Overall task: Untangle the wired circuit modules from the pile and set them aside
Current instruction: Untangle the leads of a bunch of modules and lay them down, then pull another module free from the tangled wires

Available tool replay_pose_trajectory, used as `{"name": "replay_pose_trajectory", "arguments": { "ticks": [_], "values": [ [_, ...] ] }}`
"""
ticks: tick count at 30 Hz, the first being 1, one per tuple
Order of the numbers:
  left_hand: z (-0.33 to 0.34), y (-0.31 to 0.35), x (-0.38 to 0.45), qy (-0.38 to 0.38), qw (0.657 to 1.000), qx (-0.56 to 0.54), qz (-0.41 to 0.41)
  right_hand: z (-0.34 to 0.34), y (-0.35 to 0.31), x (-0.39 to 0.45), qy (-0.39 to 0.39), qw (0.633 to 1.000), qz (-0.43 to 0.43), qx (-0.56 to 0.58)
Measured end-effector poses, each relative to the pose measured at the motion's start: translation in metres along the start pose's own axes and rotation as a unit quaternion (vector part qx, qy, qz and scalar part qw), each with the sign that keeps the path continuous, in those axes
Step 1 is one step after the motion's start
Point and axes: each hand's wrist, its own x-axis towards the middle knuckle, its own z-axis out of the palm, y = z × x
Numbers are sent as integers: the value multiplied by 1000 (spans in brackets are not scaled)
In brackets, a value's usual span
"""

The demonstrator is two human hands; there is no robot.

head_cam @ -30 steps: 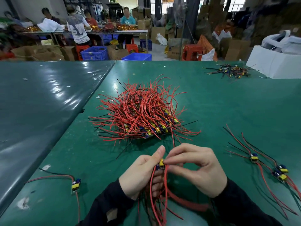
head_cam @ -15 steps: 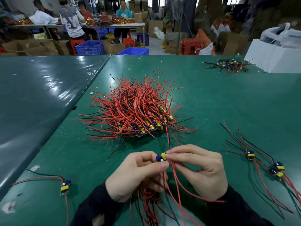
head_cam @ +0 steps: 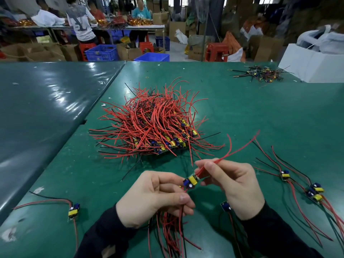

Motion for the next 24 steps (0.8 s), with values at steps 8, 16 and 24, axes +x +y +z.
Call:
{"name": "replay_pose_trajectory", "arguments": {
  "ticks": [8,16,24],
  "values": [
    [6,-2,0,10,1000,12,-20,0,0,4,4,987,137,81],
    [15,-6,5,31,999,-6,-30,-1,2,3,-28,990,131,54],
    [20,-9,5,68,998,-13,8,-2,5,2,-66,990,126,-5]
  ]
}}
